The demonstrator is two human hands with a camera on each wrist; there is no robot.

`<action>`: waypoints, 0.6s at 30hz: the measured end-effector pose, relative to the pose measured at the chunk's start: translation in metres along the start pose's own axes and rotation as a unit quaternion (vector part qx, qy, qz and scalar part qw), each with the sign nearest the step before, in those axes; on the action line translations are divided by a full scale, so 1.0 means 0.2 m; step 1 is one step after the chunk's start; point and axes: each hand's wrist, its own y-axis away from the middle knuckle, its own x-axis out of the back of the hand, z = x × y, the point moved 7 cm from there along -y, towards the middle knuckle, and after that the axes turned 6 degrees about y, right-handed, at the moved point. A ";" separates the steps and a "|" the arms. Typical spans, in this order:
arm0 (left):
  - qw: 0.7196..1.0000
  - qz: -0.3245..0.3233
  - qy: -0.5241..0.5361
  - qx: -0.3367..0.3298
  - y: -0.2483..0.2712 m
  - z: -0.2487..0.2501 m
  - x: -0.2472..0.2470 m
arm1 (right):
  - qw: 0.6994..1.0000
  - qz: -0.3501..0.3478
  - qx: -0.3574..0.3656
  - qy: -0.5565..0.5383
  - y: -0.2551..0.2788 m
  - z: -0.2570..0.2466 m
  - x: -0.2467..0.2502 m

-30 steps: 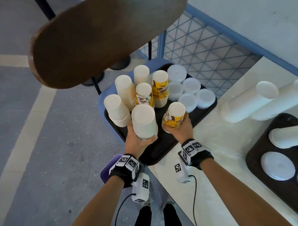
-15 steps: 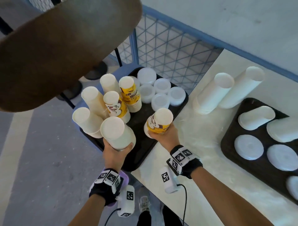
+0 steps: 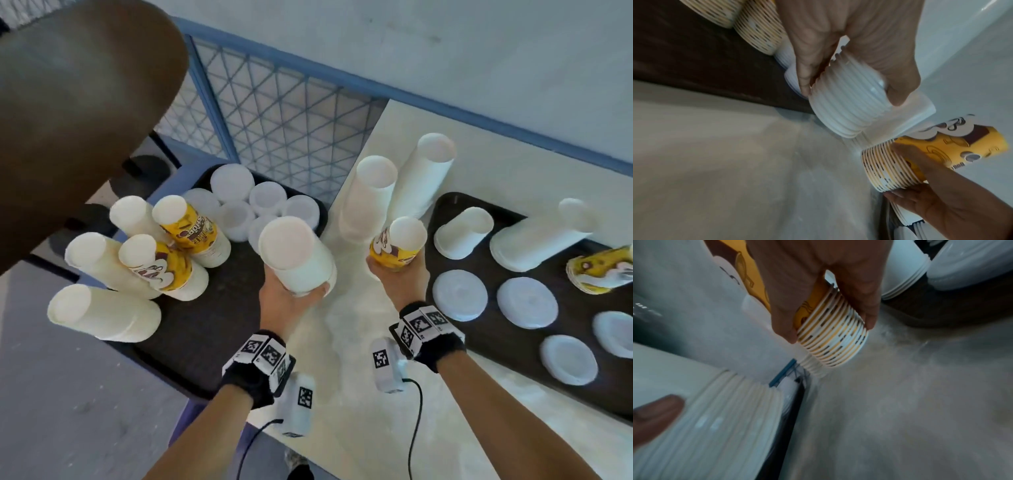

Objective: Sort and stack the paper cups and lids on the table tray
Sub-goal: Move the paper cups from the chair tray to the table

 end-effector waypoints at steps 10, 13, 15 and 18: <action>0.998 -0.016 -0.061 0.003 -0.14 0.04 -0.32 | 0.999 -0.001 -0.040 0.015 -0.13 0.07 -0.03; 0.997 -0.027 -0.075 0.008 -0.16 0.02 -0.37 | 0.999 -0.007 -0.041 0.017 -0.14 0.11 -0.04; 0.996 -0.044 -0.081 0.003 -0.16 0.01 -0.39 | 0.999 -0.016 -0.040 0.014 -0.14 0.12 -0.05; 0.994 -0.071 -0.078 -0.014 -0.15 -0.02 -0.39 | 0.999 -0.021 -0.024 -0.010 -0.12 0.13 -0.05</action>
